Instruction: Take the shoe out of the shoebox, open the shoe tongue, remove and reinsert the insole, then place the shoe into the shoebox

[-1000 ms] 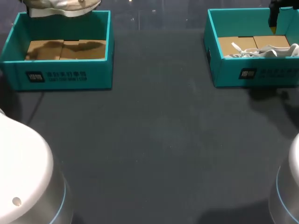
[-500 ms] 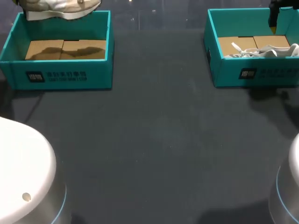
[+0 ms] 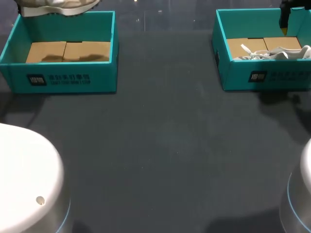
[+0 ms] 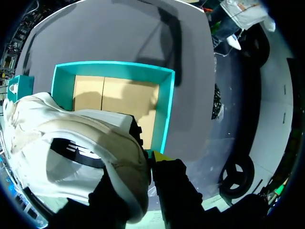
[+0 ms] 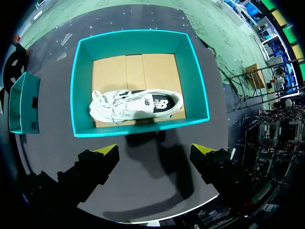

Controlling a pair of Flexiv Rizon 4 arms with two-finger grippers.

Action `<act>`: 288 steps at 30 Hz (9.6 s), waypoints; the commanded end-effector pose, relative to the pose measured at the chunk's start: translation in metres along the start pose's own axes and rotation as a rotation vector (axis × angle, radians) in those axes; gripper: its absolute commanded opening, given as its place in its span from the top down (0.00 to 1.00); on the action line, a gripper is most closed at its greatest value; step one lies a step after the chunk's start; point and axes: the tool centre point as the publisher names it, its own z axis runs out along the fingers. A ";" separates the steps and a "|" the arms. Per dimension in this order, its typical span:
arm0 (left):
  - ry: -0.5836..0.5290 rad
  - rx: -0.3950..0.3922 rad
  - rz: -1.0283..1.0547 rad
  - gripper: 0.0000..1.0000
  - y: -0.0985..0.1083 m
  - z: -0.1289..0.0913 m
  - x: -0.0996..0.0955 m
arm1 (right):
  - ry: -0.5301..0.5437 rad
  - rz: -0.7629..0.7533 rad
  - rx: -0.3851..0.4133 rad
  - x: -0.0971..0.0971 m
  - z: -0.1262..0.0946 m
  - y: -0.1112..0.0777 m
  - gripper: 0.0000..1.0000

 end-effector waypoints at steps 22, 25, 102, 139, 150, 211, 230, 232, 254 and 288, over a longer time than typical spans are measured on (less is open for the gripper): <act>-0.012 -0.099 0.008 1.00 -0.065 -0.059 0.008 | -0.001 0.000 0.001 0.000 0.000 0.000 0.00; -0.015 -0.117 -0.007 1.00 -0.083 -0.080 0.011 | -0.001 0.000 0.001 0.000 0.000 0.000 0.00; 0.114 0.103 0.169 1.00 -0.430 -0.064 -0.173 | -0.001 0.000 0.001 0.000 0.000 0.000 0.00; 0.125 0.059 0.147 1.00 -0.467 0.059 -0.284 | -0.001 0.000 0.001 0.000 0.000 0.000 0.00; 0.121 0.028 0.163 1.00 -0.471 0.097 -0.310 | -0.001 0.000 0.001 0.000 0.000 0.000 0.00; -0.142 0.293 -0.210 0.00 -0.478 -0.015 -0.251 | -0.001 0.000 0.001 0.000 0.000 0.000 0.00; -0.224 0.522 -0.566 0.00 -0.468 0.009 -0.244 | -0.001 0.000 0.001 0.000 0.000 0.000 0.00; -0.267 0.613 -0.647 0.00 -0.464 0.013 -0.243 | -0.001 0.000 0.001 0.000 0.000 0.000 0.00; -0.449 1.020 -0.873 0.00 -0.456 0.081 -0.232 | -0.001 0.000 0.001 0.000 0.000 0.000 0.00; -0.656 1.278 -1.038 0.00 -0.468 0.152 -0.255 | -0.001 0.000 0.001 0.000 0.000 0.000 0.00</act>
